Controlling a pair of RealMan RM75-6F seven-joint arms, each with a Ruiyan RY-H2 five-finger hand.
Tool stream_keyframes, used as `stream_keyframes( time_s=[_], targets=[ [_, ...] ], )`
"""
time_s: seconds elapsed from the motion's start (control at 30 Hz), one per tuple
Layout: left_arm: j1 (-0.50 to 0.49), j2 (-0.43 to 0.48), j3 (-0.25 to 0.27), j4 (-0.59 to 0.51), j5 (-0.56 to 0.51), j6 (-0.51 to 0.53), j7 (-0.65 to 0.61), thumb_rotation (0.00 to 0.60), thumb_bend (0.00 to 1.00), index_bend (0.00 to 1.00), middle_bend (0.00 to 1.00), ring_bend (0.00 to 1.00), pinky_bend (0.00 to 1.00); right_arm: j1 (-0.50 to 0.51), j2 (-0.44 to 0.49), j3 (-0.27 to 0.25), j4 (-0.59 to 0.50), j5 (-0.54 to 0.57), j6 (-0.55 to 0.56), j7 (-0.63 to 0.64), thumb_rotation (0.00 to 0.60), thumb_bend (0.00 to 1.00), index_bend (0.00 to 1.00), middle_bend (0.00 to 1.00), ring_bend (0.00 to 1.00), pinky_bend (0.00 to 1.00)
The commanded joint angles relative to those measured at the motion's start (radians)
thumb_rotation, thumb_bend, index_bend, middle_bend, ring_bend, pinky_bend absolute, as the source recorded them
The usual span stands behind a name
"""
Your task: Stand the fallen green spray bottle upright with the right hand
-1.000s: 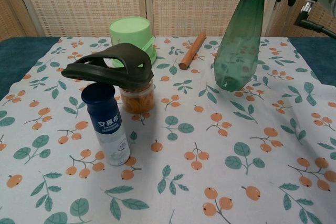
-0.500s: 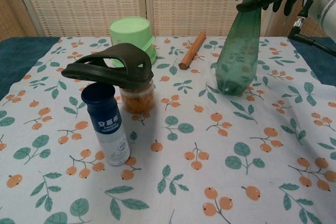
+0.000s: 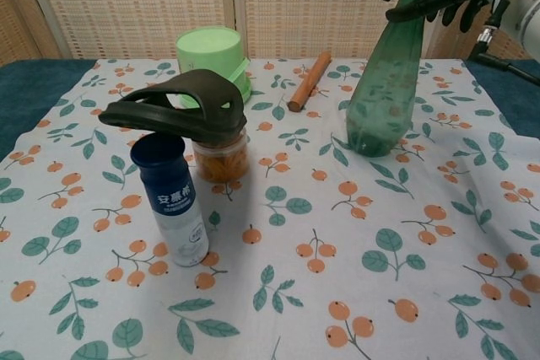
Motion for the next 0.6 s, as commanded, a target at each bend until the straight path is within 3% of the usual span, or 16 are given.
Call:
stream_keyframes(
  time_s=[0.03, 0.37, 0.6],
  targets=[
    [0.000, 0.000, 0.001, 0.001, 0.000, -0.001, 0.000, 0.600, 0.22, 0.02, 0.01, 0.00, 0.00, 0.003, 0.009, -0.003, -0.008, 0.015, -0.011, -0.013, 0.600, 0.13, 0.75, 0.65, 0.60, 0.69],
    [0.000, 0.001, -0.001, 0.003, -0.003, 0.003, -0.005, 0.600, 0.22, 0.02, 0.01, 0.00, 0.00, 0.009, 0.028, -0.021, -0.019, 0.042, -0.040, -0.022, 0.600, 0.08, 0.65, 0.65, 0.54, 0.67],
    [-0.001, 0.003, 0.005, 0.006, 0.005, 0.000, -0.003, 0.600, 0.22, 0.02, 0.01, 0.00, 0.00, 0.012, 0.049, -0.021, -0.031, 0.066, -0.068, -0.016, 0.600, 0.05, 0.44, 0.60, 0.45, 0.61]
  ],
)
